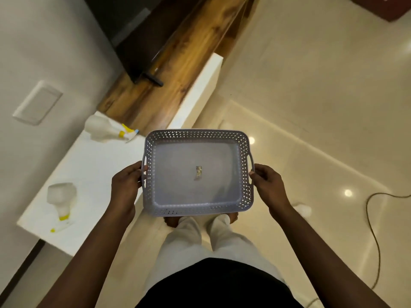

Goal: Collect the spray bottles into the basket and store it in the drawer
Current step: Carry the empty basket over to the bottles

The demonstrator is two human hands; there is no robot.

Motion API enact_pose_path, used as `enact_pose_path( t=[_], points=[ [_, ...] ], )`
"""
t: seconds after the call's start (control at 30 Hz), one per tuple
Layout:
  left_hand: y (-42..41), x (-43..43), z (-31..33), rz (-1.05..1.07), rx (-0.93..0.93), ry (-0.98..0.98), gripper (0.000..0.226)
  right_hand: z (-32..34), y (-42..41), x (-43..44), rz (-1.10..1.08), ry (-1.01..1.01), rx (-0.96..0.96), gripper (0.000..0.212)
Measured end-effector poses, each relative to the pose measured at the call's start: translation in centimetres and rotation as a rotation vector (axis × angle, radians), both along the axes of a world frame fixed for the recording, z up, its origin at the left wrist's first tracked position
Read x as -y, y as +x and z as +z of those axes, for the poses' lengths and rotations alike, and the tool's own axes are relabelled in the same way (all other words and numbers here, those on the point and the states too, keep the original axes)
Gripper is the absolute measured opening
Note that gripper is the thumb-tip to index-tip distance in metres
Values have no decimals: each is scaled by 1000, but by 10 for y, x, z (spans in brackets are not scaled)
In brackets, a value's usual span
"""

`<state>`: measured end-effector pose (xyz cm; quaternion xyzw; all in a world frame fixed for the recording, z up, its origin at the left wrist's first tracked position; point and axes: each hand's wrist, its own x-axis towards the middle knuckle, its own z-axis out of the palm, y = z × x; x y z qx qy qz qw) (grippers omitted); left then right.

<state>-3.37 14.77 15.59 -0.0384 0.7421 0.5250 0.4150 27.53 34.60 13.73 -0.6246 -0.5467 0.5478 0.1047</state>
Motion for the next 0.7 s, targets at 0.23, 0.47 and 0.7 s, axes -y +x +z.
enact_pose_path(
  t=[0.23, 0.47, 0.7],
  points=[
    [61, -74, -17, -132, -31, -47, 29, -29, 79, -28, -156, -53, 35, 22],
    [112, -129, -66, -213, -70, -144, 35, -71, 139, -54, -226, -108, 68, 18],
    [152, -183, -162, -396, -108, -192, 41, -171, 183, -80, -316, -128, 125, 18]
  ],
)
